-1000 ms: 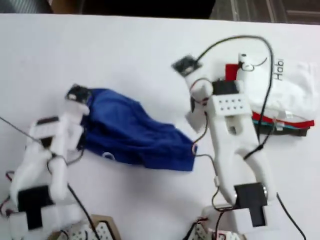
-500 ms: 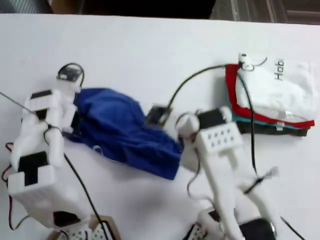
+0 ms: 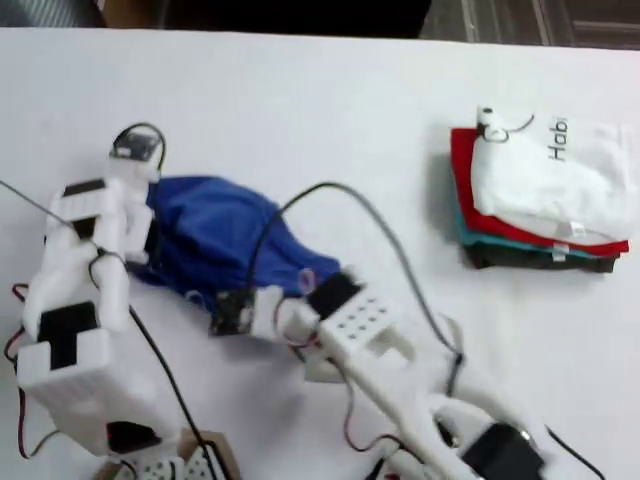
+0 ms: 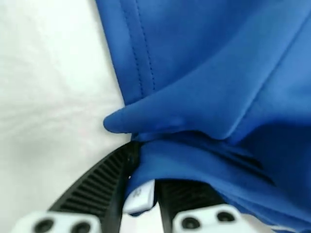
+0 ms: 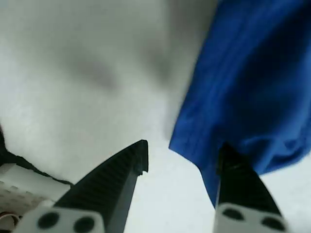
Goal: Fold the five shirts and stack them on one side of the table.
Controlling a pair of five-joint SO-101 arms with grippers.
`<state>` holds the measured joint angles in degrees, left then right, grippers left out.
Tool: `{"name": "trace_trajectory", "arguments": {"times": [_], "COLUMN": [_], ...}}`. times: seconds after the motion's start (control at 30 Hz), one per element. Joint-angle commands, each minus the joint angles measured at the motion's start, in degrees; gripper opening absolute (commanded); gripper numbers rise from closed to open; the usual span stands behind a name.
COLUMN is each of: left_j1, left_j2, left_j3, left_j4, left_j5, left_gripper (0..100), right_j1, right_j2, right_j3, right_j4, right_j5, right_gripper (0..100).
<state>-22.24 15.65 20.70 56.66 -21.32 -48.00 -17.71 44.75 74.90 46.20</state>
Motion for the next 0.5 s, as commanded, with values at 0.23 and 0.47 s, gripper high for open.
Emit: {"name": "trace_trajectory", "arguments": {"times": [0.23, 0.47], "left_j1": [0.7, 0.7], "left_j2": [0.53, 0.53], "left_j3": [-1.45, -1.45], "left_j4": [0.09, 0.09], "left_j5": [0.44, 0.44], "left_gripper": [2, 2], "right_j1": [3.65, 14.46], "right_j2": [17.63, 21.85], "right_j3": [-3.08, -13.36], "right_j4": [-9.36, -3.82], "right_j5": [0.09, 4.48], "right_gripper": [23.3, 23.3]}}
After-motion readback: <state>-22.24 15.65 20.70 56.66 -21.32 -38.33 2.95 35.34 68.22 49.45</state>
